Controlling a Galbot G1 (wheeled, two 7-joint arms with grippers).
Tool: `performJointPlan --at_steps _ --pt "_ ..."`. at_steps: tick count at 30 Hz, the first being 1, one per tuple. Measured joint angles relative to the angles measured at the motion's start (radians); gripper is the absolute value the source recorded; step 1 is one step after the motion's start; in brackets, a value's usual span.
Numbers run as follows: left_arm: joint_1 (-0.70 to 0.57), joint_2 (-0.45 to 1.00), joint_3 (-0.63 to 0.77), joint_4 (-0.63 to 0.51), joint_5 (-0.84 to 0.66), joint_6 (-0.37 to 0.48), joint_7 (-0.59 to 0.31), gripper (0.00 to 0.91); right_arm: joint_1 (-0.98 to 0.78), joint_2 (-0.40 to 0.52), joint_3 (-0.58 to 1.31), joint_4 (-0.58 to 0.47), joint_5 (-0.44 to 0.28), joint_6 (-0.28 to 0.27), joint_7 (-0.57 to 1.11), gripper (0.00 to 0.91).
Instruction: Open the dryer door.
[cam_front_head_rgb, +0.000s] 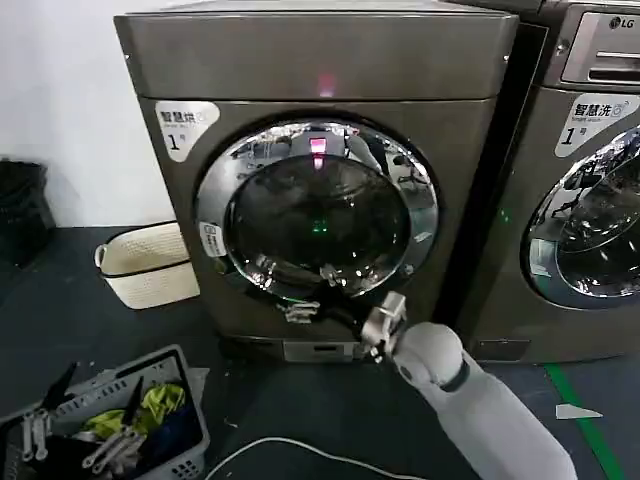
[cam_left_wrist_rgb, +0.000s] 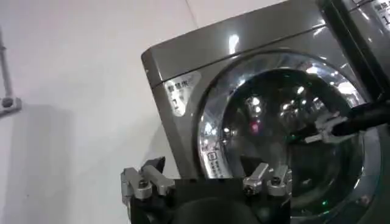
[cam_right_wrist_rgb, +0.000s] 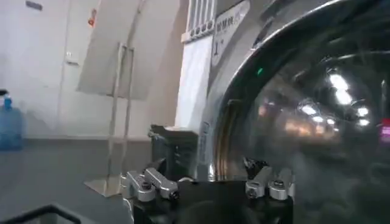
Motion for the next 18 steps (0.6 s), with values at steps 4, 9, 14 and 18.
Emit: performJointPlan --at_steps 4,9,14,18 --pt "0.004 -0.007 -0.004 -0.003 0.000 -0.001 0.000 0.907 0.022 0.026 -0.021 -0.048 -0.016 0.025 0.021 0.907" --pt "0.004 -0.017 -0.004 -0.004 0.000 -0.002 -0.002 0.907 0.043 0.056 -0.042 -0.092 -0.047 0.039 0.059 0.907" --pt "0.004 -0.024 -0.002 -0.006 0.001 -0.002 -0.001 0.907 0.072 0.099 -0.069 -0.141 -0.057 0.053 0.091 0.907" --pt "0.001 -0.025 -0.001 -0.006 0.003 -0.002 -0.001 0.907 0.099 0.132 -0.088 -0.187 -0.076 0.067 0.104 0.907"
